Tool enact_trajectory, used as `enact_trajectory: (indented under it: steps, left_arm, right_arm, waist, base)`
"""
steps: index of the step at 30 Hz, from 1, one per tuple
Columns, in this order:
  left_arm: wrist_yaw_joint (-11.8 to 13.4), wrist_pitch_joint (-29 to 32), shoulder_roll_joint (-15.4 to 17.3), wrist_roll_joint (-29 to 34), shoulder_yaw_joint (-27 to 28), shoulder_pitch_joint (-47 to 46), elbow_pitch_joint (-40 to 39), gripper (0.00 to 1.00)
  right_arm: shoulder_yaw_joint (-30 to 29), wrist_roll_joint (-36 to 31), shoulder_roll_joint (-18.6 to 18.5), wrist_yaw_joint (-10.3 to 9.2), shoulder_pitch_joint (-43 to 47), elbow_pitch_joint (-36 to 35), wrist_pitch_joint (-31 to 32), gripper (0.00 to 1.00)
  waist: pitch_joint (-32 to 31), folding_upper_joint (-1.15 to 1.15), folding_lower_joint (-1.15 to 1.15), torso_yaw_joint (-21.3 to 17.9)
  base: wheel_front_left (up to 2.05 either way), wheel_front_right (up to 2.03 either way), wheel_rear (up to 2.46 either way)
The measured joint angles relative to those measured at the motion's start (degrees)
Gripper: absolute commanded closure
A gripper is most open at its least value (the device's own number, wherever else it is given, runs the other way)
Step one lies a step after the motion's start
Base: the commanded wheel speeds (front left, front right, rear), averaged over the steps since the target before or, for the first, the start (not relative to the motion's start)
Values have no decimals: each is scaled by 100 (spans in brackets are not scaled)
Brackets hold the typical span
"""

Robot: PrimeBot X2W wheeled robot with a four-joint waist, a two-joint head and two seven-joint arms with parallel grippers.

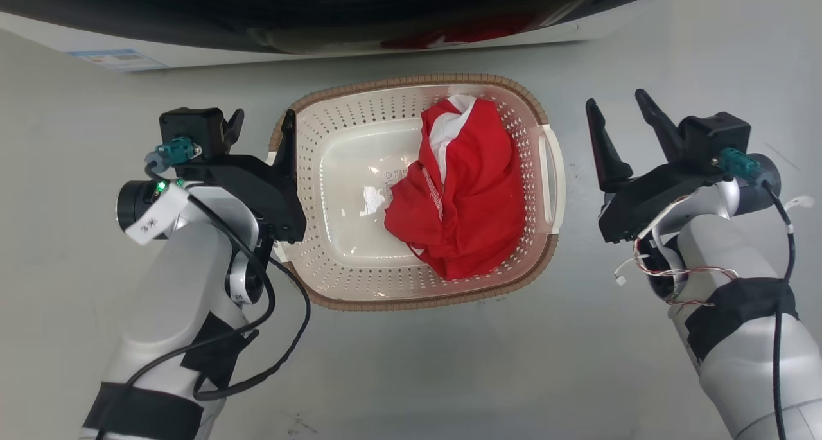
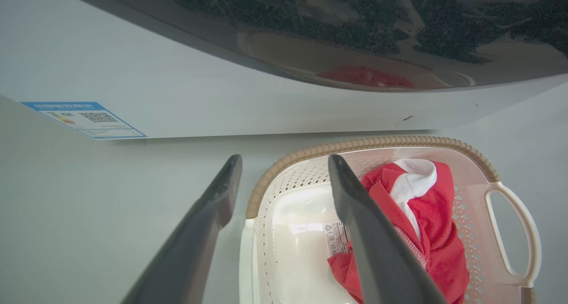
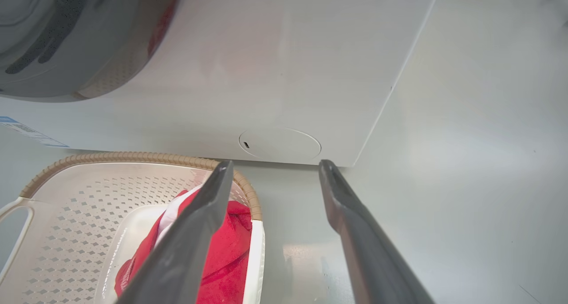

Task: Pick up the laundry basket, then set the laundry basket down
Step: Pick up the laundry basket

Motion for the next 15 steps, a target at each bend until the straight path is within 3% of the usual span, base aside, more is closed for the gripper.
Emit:
enact_trajectory:
  steps: [15]
  left_arm:
    - [-197, 287, -104, -135, 14, -276, 1160, 0]
  right_arm:
    - [271, -18, 269, 109, -332, 1024, 100, 0]
  waist:
    - [515, 0, 0, -23]
  base:
    - [0, 0, 0]
